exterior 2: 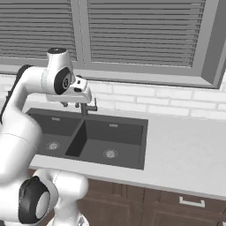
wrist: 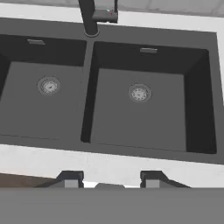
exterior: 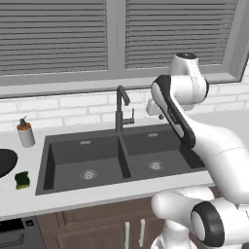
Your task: Pick the pan and sponge and place them into the sink. Then turn on the water.
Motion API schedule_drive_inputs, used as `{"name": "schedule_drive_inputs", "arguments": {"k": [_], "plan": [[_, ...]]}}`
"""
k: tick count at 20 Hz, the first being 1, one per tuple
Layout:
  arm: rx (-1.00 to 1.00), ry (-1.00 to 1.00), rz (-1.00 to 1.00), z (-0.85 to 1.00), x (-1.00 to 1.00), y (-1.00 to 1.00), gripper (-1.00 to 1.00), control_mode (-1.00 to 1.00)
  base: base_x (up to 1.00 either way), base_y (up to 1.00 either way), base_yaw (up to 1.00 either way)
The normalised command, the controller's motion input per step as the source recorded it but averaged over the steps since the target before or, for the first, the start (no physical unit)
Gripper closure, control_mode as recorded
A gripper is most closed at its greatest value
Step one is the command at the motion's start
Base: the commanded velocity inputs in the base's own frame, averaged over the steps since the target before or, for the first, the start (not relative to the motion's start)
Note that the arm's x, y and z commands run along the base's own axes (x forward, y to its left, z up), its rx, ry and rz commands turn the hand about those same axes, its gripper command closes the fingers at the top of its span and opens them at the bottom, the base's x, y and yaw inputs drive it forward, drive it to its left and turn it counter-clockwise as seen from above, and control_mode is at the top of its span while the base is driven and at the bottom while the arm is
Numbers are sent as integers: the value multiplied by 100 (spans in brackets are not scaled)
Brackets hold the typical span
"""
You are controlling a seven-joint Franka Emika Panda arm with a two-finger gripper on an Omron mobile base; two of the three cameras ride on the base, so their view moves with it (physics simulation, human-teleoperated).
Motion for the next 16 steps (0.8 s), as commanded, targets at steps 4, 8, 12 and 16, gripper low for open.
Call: {"name": "schedule_drive_inputs", "arguments": {"k": [4,8,12,16], "plan": [[0,2,-2,0,-56,0,-100,-100,0,0,0],[0,2,-13,-5,-100,0,-100,-100,0,0,0],[0,0,-14,-6,-96,-4,-100,-100,0,0,0],[0,0,-14,0,-57,0,-100,-100,0,0,0]]}}
